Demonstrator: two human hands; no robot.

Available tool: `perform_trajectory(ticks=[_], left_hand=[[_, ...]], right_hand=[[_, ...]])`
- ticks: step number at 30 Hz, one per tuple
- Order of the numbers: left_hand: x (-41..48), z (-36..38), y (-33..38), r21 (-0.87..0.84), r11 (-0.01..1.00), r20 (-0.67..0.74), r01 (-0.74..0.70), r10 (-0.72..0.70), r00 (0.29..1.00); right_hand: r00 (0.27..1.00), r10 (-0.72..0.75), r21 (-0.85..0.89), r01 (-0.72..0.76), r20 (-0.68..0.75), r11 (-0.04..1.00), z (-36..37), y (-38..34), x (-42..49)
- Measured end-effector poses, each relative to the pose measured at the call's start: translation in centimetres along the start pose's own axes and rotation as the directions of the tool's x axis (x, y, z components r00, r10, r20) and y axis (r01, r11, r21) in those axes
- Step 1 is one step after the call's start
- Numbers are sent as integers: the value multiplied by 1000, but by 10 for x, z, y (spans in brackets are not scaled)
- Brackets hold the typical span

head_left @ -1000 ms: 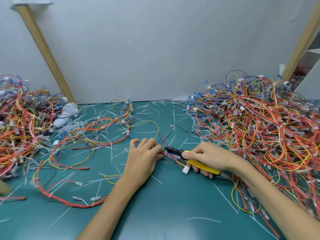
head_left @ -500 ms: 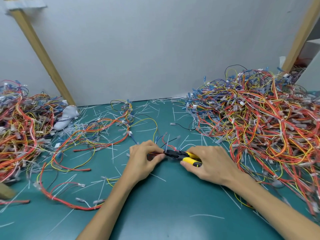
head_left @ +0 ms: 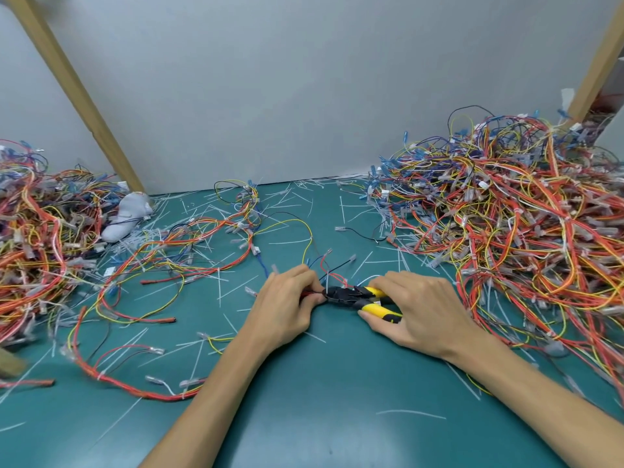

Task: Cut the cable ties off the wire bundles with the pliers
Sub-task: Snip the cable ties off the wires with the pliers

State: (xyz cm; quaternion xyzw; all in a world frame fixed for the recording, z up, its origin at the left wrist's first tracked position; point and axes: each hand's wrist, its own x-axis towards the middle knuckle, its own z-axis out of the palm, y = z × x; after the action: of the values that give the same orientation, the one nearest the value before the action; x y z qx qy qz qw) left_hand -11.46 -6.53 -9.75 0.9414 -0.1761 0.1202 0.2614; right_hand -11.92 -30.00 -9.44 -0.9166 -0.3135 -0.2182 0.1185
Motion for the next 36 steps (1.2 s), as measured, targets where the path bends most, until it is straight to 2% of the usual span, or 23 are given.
perform_trajectory(ticks=[14,23,31,36], left_hand=[[1,5,-7,-42,999,16,-9,10,1000],[0,3,-10,-114,993,-3,-14,14,1000],[-1,2,-10,-96,995,-14,-37,36,999],[-1,2,-10,-81,996,-7,-33,32,999]], right_hand=[[1000,-23,-118,23,6,993,2,2,2],[999,15,-85,-17,-33,996,4,6,2],[1000,-26,-111,27,11,993,7,10,3],[997,-69,-86,67,-20,994,7,10,5]])
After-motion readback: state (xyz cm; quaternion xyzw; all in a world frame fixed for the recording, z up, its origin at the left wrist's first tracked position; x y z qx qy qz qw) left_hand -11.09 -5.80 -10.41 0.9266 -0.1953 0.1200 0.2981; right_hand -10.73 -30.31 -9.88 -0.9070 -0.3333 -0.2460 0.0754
